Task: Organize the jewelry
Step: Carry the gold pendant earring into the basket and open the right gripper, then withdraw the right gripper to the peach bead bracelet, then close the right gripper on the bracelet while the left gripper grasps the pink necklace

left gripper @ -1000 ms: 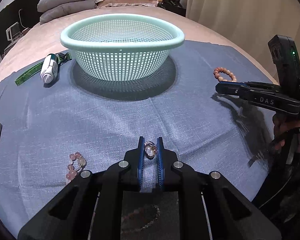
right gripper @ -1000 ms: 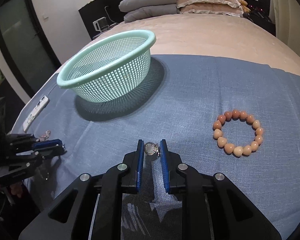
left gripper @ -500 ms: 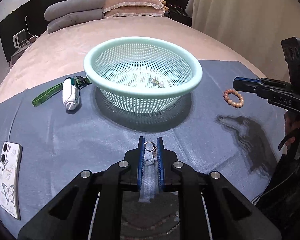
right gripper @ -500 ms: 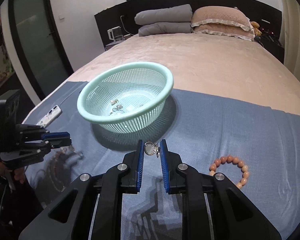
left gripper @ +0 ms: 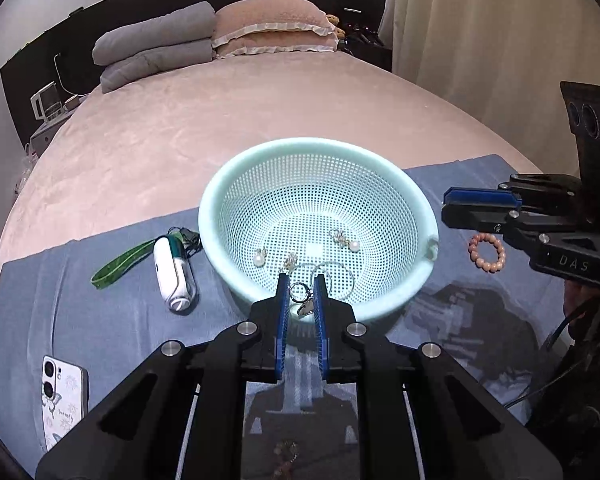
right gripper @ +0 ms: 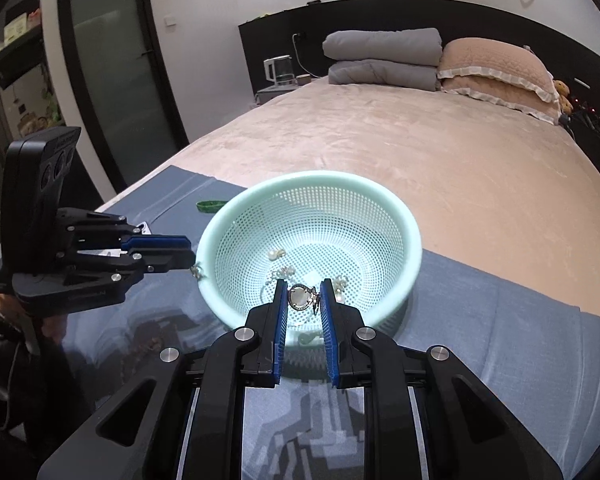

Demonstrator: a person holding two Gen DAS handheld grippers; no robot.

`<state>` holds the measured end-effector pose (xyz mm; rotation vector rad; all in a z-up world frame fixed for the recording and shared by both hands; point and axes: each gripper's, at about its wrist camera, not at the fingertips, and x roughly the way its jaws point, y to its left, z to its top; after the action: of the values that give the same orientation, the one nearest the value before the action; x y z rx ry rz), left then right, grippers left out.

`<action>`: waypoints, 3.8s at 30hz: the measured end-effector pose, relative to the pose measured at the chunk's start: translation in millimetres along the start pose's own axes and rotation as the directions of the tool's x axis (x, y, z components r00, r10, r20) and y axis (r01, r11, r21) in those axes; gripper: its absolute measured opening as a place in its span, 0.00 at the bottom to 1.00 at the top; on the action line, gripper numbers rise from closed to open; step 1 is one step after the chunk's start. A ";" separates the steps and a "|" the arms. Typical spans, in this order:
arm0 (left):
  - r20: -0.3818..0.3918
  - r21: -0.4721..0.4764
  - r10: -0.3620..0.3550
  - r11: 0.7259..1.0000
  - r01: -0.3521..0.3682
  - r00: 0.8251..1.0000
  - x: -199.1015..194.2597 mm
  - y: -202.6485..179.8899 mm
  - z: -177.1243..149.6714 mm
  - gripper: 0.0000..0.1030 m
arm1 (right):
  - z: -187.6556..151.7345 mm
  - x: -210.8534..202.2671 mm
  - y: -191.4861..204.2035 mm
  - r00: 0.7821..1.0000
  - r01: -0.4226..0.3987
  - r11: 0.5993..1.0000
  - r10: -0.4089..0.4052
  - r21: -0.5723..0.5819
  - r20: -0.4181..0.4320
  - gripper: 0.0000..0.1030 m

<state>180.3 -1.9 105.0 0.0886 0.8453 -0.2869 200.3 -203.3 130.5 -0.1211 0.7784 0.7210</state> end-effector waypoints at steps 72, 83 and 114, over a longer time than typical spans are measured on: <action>-0.112 -0.039 0.109 0.993 -0.114 0.988 0.9 36.9 -44.7 0.94 | -60.3 -44.5 -75.4 0.967 0.244 0.937 -0.255 0.250 0.013 0.84; -0.201 0.009 0.121 0.993 -0.121 0.972 -0.3 20.7 -116.2 0.94 | -109.4 -38.8 -99.6 0.946 0.322 0.888 -0.315 0.328 -0.075 0.84; -0.158 0.002 0.084 0.996 -0.085 0.984 -17.3 -7.8 -162.8 0.06 | -154.5 -33.9 -115.4 0.938 0.345 0.829 -0.317 0.440 -0.139 0.11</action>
<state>49.3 25.3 10.4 0.1441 0.9964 -0.2001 164.4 -364.1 24.6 0.1521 0.9392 0.1881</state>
